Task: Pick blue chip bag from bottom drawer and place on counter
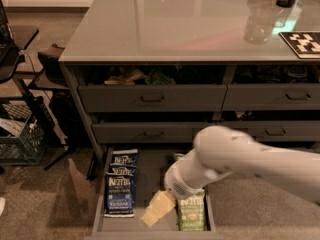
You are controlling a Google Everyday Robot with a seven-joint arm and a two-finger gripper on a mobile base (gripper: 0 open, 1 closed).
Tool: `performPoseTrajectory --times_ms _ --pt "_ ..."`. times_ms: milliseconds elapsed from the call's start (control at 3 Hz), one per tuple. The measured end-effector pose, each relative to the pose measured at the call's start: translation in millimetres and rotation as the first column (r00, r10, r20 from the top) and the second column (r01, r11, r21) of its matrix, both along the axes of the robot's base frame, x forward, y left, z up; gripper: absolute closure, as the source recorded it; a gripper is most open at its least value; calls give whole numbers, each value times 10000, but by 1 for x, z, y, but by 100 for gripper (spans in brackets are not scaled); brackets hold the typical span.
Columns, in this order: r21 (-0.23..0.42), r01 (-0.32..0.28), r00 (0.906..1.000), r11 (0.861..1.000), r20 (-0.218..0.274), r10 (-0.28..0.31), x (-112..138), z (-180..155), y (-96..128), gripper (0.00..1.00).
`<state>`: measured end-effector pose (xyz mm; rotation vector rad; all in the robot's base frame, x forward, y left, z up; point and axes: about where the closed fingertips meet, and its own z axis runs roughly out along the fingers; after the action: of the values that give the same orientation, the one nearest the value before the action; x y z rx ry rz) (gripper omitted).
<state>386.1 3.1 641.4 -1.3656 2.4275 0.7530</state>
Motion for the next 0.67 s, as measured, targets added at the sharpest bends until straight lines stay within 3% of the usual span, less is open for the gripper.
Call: performPoseTrajectory --times_ms 333,667 --pt "-737 191 9996 9971 -196 -206 22 -82 23 0" --pt "-649 1112 9934 9917 -228 -1128 64 -149 46 0"
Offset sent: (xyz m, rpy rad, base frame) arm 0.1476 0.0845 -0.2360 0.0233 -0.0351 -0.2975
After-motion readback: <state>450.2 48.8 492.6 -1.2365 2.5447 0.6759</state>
